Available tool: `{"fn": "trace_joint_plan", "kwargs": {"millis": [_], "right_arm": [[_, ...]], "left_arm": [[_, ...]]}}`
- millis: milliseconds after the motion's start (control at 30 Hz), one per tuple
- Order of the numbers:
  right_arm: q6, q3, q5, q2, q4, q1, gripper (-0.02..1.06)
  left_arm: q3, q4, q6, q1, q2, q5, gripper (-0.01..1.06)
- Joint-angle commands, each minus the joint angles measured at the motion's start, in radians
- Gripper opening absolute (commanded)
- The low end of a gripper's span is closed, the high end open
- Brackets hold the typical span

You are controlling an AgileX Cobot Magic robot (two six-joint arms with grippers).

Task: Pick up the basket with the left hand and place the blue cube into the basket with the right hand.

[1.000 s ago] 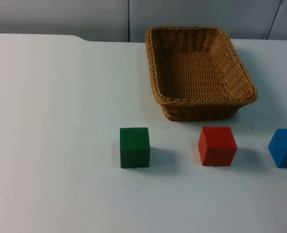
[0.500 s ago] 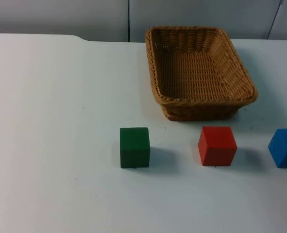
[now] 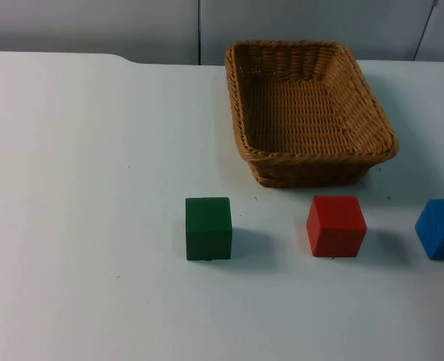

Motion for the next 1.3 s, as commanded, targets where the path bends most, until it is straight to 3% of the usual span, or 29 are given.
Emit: {"fn": "trace_joint_plan", "kwargs": {"millis": [0,133,333,700,900,1100,1267], "right_arm": [[-0.013,-0.008,-0.019,0.027,0.009,-0.008,1.01],[-0.033,-0.008,-0.025,0.095,0.014,-0.008,1.01],[-0.063,-0.008,-0.04,0.169,0.054,-0.001,1.01],[-0.057,-0.008,-0.091,0.294,0.05,0.103,1.01],[-0.055,-0.008,-0.104,0.339,0.05,0.106,1.01],[-0.055,-0.008,-0.134,0.362,0.05,0.106,1.01],[-0.055,-0.008,-0.137,0.362,0.05,0.106,1.01]], "left_arm": [[-0.026,-0.07,0.061,-0.007,0.053,-0.013,1.05],[-0.085,-0.174,0.161,-0.007,0.17,-0.011,1.05],[-0.187,-0.205,0.2,-0.007,0.327,-0.006,1.05],[-0.464,-0.219,0.202,-0.069,0.664,0.033,1.05],[-0.585,-0.216,0.202,-0.122,0.797,0.046,1.05],[-0.759,-0.214,0.198,-0.18,0.964,0.115,1.05],[-0.913,-0.208,0.127,-0.226,1.119,0.163,1.05]]}}
